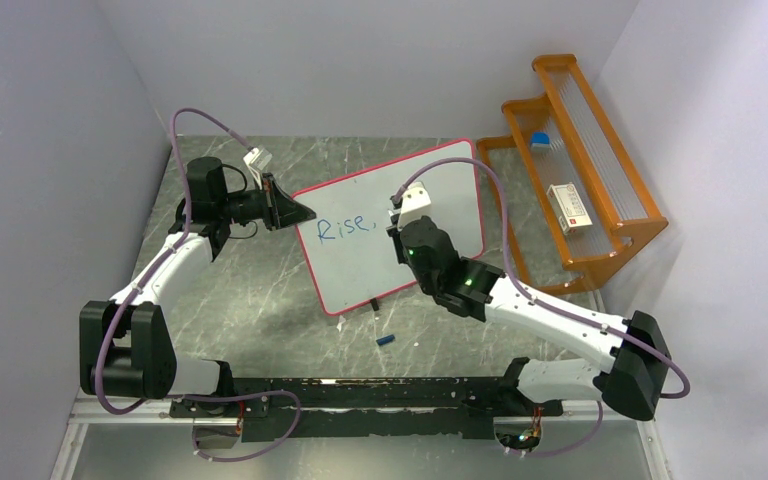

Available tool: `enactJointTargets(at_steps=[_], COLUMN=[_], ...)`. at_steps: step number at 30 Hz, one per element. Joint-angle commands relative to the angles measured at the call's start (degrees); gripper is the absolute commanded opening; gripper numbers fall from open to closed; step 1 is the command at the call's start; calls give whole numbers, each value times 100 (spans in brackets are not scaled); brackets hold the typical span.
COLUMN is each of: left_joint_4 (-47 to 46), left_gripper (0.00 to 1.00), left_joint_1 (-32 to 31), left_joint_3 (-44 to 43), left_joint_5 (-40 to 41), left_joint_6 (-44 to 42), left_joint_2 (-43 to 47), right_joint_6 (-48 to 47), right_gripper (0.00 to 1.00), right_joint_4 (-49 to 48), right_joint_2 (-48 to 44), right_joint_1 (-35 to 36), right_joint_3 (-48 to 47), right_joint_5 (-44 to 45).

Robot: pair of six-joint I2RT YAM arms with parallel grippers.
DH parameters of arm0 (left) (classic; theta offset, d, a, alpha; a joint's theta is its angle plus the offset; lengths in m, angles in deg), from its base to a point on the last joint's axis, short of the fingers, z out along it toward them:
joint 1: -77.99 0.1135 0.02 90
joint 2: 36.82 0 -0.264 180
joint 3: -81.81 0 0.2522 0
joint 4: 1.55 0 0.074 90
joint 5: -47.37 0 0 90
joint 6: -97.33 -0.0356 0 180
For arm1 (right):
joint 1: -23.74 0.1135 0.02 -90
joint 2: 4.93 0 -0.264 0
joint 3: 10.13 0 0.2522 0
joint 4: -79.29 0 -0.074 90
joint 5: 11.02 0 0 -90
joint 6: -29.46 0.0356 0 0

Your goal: Write a sentence on the whiteboard

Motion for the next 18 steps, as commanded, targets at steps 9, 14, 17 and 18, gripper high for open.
enactJointTargets(at_steps=[9,14,17,18], left_joint_4=[500,509,488,497], left_gripper=[5,5,5,5], left_joint_1=[-166,-166,-166,-166], left_joint_3=[97,97,106,101], left_joint_5=[352,351,331,340], left_joint_6=[-576,-585,-576,-580], left_joint_2=[-159,-159,-159,-159], right_joint_6=[-68,-68,-78,-83], right_gripper=[0,0,0,0], right_joint_4=[-249,-258,-269,-277], right_joint_2=[97,148,193,203], right_joint_1=[-121,-146,-152,-154], right_joint_3=[-37,-52,-74,-75], right_joint_5=[-8,-36,-54,-54])
